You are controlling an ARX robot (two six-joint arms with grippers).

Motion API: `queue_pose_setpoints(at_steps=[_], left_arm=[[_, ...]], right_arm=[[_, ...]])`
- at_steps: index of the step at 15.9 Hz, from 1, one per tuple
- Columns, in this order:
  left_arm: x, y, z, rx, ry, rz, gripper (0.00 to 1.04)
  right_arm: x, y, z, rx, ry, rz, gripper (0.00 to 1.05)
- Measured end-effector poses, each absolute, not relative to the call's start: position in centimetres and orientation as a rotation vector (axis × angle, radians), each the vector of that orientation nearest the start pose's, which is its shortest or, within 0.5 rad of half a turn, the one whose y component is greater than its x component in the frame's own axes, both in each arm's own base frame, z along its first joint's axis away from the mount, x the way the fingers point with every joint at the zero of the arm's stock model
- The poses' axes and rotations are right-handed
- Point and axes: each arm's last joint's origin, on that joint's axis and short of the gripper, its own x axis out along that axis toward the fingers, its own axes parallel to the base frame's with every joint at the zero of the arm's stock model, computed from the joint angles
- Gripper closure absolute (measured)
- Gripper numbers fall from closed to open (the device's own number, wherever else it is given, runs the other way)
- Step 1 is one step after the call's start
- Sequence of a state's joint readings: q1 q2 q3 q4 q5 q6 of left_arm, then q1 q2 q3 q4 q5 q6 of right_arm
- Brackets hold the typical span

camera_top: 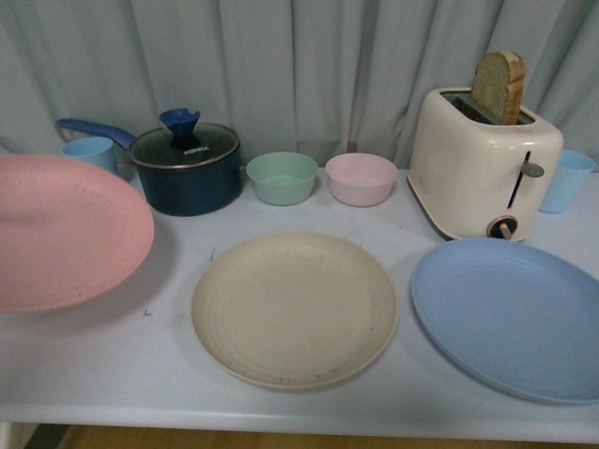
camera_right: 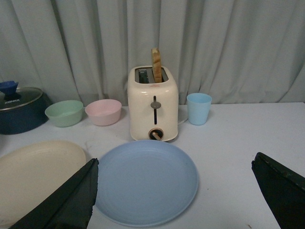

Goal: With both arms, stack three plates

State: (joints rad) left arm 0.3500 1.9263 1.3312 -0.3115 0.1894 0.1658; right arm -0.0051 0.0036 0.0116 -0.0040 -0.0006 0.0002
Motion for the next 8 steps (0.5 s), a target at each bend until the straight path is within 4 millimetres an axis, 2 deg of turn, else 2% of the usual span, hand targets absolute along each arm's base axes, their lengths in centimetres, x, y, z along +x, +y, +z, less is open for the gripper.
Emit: queue_pose_setpoints(at_steps=[2,3,5,6,8], left_arm=[[38.0,9.4,22.6,-0.071,0.804,0.031,1.02],[37.7,7.2,23.6,-0.076,0.785,-0.005,1.02],[37.4,4.1,23.4,-0.076,0.794,-0.049,1.02],[37.3,1.4,22.6,-0.065,0.818,-0.082,1.02],[37.5,-2.0,21.2,-0.078,0.839,-0.143,1.02]], right_arm=[[9.7,0.0,16.7,0.0,-0.004,-0.005,0.06],[9.7,0.0,16.7,0.0,-0.004,-0.005,0.06],[9.7,0.0,16.7,0.0,-0.004,-0.005,0.06],[9.7,0.0,16.7,0.0,-0.004,-0.005,0.06],[9.7,0.0,16.7,0.0,-0.004,-0.005,0.06]])
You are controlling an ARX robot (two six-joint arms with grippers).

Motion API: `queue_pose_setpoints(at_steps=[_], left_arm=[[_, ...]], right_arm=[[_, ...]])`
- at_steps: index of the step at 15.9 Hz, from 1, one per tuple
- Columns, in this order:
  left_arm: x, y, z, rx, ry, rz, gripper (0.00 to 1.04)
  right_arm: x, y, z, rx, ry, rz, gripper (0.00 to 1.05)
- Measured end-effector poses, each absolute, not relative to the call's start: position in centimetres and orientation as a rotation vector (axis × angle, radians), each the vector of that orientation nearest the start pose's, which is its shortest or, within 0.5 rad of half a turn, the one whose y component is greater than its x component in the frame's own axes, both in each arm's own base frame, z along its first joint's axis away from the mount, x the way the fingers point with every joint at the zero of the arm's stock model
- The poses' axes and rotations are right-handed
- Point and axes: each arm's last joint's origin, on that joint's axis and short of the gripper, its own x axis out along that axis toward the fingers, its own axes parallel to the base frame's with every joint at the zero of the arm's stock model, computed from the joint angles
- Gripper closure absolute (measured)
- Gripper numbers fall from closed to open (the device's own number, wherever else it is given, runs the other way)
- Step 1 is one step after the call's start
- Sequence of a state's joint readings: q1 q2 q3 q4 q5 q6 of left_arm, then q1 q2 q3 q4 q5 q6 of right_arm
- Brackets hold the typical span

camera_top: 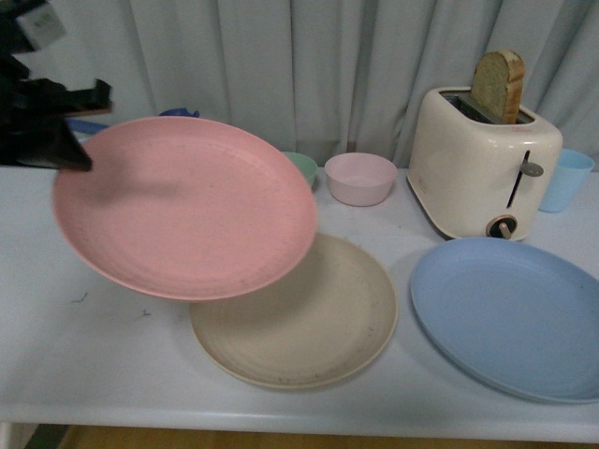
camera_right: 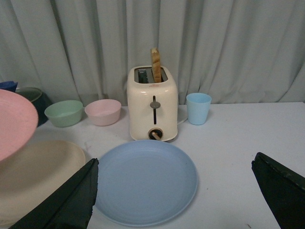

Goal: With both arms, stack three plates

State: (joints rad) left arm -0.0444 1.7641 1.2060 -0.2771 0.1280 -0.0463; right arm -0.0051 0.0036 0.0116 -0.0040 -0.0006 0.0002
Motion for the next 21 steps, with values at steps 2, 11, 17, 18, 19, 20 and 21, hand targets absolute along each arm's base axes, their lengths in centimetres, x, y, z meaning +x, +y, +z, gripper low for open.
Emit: queue_pose_setpoints(at_steps=[2,11,17,18,19,20,21], left_arm=[[37.7,-4.7,19.9,-0.094,0.867,-0.187,1.02],[38.9,-7.9,13.1,-0.143,1.04,-0.187,1.02],[39.8,-9.0,11.4,-0.167,1.043,-0.195,0.95],[39.9,-9.3,11.6,-0.169,1.028,-0.208,0.82],[39.9,-9.4,11.7,-0.172,1.019,-0.219,0.73],[39.8,-9.6,12.1,-0.175,0.996,-0.233,0.62],[39.5,-9.6,12.7,-0.175,0.975,-0.247,0.53]], right_arm=[[9.7,0.0,16.7,0.0,-0.004,-0.005,0.06],[9.7,0.0,16.7,0.0,-0.004,-0.005,0.06],[9.7,0.0,16.7,0.0,-0.004,-0.005,0.06],[9.7,0.0,16.7,0.0,-0.004,-0.005,0.06],[9.7,0.0,16.7,0.0,-0.004,-0.005,0.06],[9.7,0.0,16.7,0.0,-0.004,-0.005,0.06],[9.7,0.0,16.7,0.0,-0.004,-0.005,0.06]])
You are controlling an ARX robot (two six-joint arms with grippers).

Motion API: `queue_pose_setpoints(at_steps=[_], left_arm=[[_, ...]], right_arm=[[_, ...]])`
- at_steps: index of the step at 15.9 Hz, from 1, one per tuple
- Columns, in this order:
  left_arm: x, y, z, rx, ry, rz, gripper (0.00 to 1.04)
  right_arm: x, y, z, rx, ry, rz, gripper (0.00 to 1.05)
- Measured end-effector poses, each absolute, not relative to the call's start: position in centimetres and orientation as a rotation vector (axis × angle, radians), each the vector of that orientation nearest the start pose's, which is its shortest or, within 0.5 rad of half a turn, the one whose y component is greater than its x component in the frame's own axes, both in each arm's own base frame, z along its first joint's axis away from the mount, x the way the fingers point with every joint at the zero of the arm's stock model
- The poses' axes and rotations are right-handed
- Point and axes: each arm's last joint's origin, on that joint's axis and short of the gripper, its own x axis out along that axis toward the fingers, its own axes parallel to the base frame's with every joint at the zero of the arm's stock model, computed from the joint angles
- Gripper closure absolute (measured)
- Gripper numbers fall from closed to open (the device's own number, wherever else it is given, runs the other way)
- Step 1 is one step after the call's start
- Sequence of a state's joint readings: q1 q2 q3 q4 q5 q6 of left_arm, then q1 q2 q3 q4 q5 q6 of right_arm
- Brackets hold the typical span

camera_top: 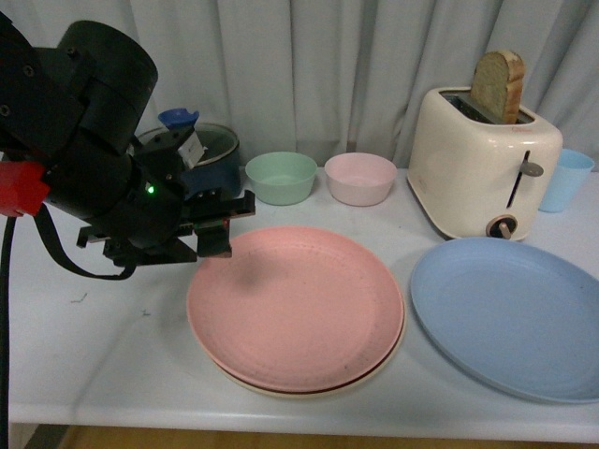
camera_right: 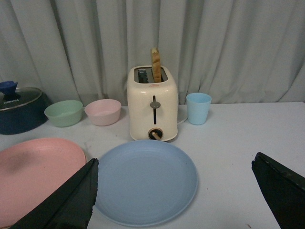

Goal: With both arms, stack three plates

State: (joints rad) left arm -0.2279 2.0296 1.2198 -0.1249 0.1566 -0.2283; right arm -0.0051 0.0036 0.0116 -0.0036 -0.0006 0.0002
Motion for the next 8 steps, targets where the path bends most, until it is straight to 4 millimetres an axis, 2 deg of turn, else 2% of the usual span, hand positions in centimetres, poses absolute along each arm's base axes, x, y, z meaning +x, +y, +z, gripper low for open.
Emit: queue_pose_setpoints(at_steps=[2,3,4,5,6,7,8], left_arm=[[37.8,-9.9,15.2,-0.136,0.868,-0.275,0.33],[36.3,-9.6,17.7,-0.088,0.761,-0.285,0.22],[34.2,-9.2,20.6,-0.033,0.608,-0.279,0.1],[30.9,-8.4,23.6,0.028,0.416,-0.248,0.06],[28.0,-7.5,25.4,0.062,0.287,-0.226,0.07],[27.2,-7.3,26.0,0.063,0.167,-0.177,0.1],[26.5,-6.6,25.5,0.032,0.037,-0.055,0.23]], right_arm=[[9.7,0.0,16.7,0.0,-0.004,-0.005,0.06],[9.7,0.0,16.7,0.0,-0.004,-0.005,0.06],[9.7,0.0,16.7,0.0,-0.004,-0.005,0.06],[9.7,0.0,16.7,0.0,-0.004,-0.005,0.06],[9.7,0.0,16.7,0.0,-0.004,-0.005,0.06],[9.7,0.0,16.7,0.0,-0.004,-0.005,0.06],[9.7,0.0,16.7,0.0,-0.005,-0.005,0.06]])
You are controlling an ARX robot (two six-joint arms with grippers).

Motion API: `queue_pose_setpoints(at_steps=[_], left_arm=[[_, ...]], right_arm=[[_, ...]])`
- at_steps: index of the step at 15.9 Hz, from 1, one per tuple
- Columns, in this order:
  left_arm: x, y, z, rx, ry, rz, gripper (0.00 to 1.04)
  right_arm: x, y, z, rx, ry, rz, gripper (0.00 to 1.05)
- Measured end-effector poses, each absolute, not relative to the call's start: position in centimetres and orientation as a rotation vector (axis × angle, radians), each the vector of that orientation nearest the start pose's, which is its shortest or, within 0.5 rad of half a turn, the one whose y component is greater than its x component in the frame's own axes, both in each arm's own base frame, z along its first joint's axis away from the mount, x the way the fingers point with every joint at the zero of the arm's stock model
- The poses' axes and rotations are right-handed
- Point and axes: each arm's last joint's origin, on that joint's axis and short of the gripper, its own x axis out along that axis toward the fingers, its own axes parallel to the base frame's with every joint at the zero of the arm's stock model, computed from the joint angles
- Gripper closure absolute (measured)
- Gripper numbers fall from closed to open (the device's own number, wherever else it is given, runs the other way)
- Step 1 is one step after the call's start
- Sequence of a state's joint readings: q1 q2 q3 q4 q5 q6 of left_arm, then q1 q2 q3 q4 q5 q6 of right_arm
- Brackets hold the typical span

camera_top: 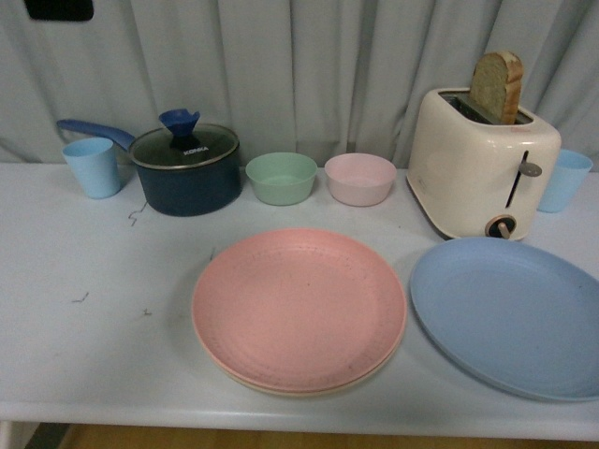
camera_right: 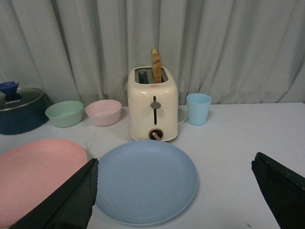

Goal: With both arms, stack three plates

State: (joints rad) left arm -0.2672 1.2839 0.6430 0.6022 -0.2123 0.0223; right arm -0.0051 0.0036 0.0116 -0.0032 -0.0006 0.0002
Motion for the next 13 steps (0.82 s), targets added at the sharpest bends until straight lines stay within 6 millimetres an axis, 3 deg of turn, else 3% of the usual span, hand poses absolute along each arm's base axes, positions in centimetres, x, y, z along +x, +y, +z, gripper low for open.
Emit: queue_pose_setpoints(at_steps=[3,4,6,8,13], left_arm=[[25.1,-5.5,22.3,0.027,0.057,-0.014,0.37],[23.7,-4.5,21.0,0.02,0.059,0.002,0.5],[21.4,-3.1,21.6,0.0,-0.03,0.012,0.75],[19.6,-2.3,19.5,0.008,0.023,-0.006,1.01],[16.2,-0.5,17.9,0.002,0.021,-0.016,1.03]], right_arm=[[9.7,-0.1,16.7,0.0,-0.004,-0.005,0.06],[9.7,-0.1,16.7,0.0,-0.004,-0.005,0.06],[9.7,-0.1,16.7,0.0,-0.005,-0.005,0.06],[9.7,-0.1,16.7,0.0,-0.004,-0.005,0.06],[9.7,-0.1,16.7,0.0,-0.004,-0.005,0.06]])
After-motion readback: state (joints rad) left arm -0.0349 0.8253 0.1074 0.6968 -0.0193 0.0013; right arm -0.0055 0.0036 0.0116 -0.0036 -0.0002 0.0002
